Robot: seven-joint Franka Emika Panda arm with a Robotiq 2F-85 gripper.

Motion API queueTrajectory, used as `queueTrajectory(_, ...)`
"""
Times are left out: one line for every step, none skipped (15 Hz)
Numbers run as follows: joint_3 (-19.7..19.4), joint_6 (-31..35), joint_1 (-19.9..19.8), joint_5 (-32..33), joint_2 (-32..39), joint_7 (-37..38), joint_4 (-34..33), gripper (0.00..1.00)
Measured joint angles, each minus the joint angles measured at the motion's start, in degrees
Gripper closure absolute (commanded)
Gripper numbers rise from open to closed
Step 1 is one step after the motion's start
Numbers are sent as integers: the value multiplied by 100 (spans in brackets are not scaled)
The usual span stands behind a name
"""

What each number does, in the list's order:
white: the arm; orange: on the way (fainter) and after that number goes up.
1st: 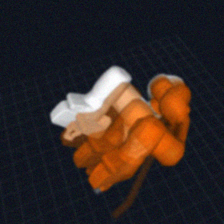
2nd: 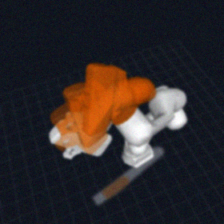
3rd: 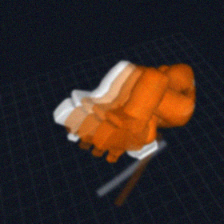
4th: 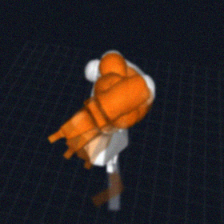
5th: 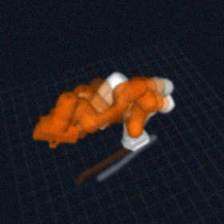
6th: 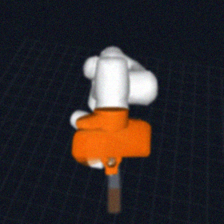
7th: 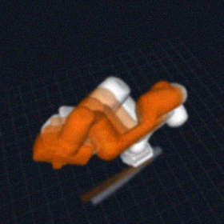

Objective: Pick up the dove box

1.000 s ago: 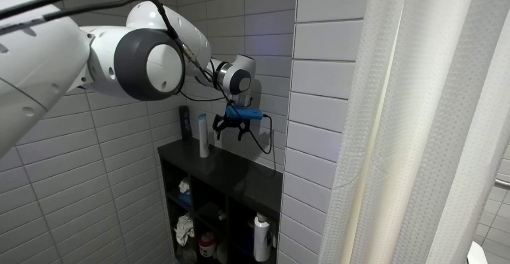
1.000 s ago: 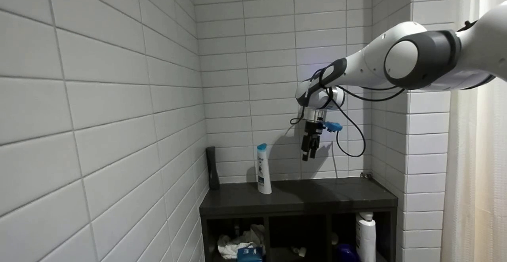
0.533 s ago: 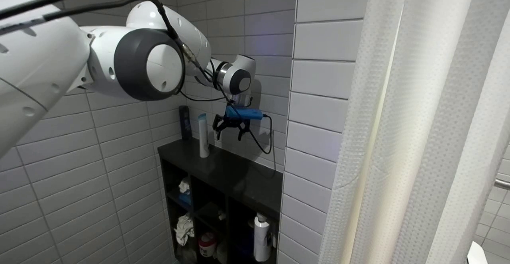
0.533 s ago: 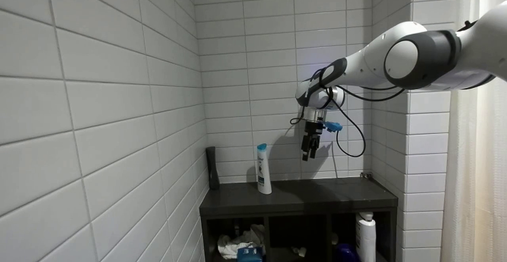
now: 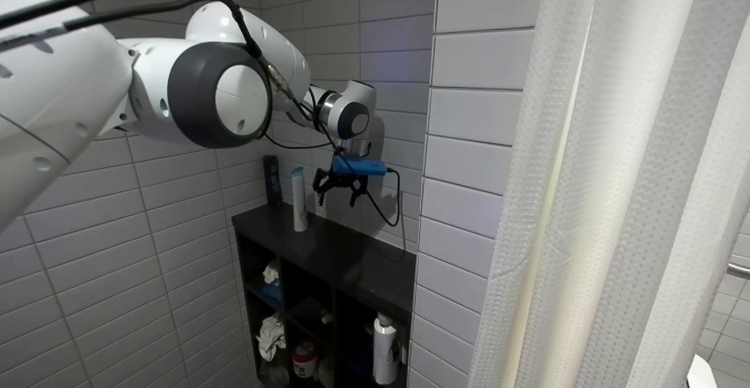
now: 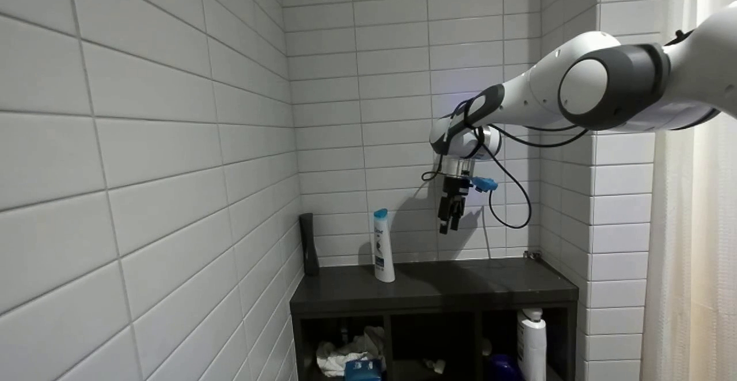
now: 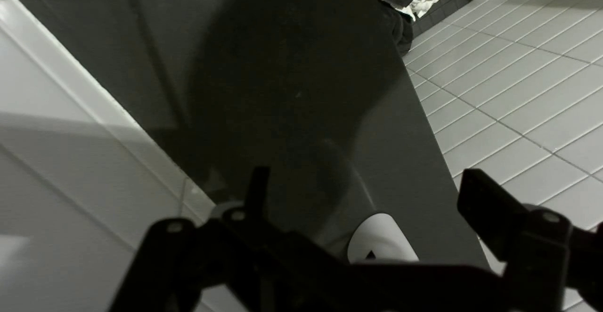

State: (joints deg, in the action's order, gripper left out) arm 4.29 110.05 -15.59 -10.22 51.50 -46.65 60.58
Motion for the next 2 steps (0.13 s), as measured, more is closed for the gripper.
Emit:
queueTrajectory(0,0,0,0,0,0,0,0)
queueTrajectory(0,0,0,0,0,0,0,0)
